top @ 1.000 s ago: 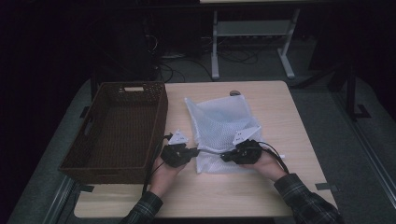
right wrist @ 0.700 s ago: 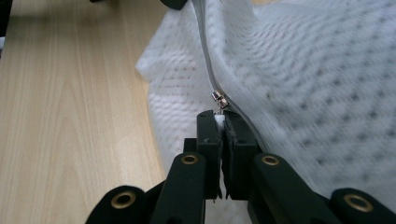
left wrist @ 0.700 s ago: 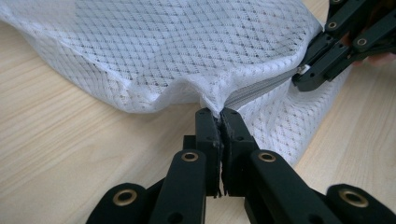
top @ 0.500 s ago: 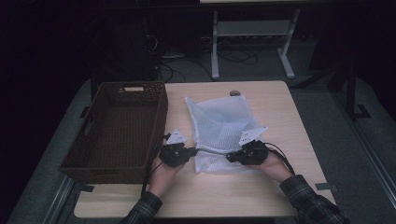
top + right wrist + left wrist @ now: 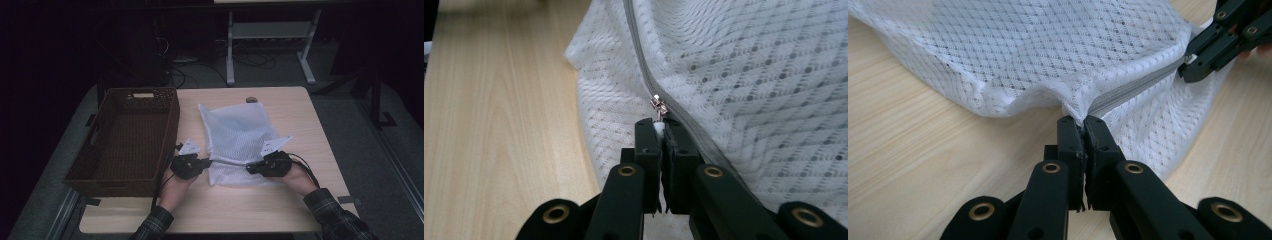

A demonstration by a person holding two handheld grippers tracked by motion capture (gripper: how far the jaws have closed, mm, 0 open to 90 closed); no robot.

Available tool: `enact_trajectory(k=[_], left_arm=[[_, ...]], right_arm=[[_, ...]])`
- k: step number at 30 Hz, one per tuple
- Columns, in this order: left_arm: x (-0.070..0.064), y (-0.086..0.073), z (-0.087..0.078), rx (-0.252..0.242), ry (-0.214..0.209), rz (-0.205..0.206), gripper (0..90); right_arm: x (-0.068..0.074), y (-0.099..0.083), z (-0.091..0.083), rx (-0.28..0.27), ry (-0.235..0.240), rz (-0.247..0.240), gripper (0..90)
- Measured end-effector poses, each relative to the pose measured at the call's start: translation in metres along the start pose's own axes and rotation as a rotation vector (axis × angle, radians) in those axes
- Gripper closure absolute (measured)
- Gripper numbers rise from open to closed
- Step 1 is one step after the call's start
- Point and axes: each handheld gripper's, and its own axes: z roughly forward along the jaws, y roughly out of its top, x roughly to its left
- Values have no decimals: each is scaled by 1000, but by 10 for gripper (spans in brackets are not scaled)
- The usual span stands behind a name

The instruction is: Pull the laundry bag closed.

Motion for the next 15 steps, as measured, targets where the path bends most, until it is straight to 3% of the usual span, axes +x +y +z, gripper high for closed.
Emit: enact_trajectory(k=[15], left_arm=[[-5, 2, 0, 5, 19, 6, 877]], right_arm=[[-3, -8, -9, -6, -8, 15, 864]])
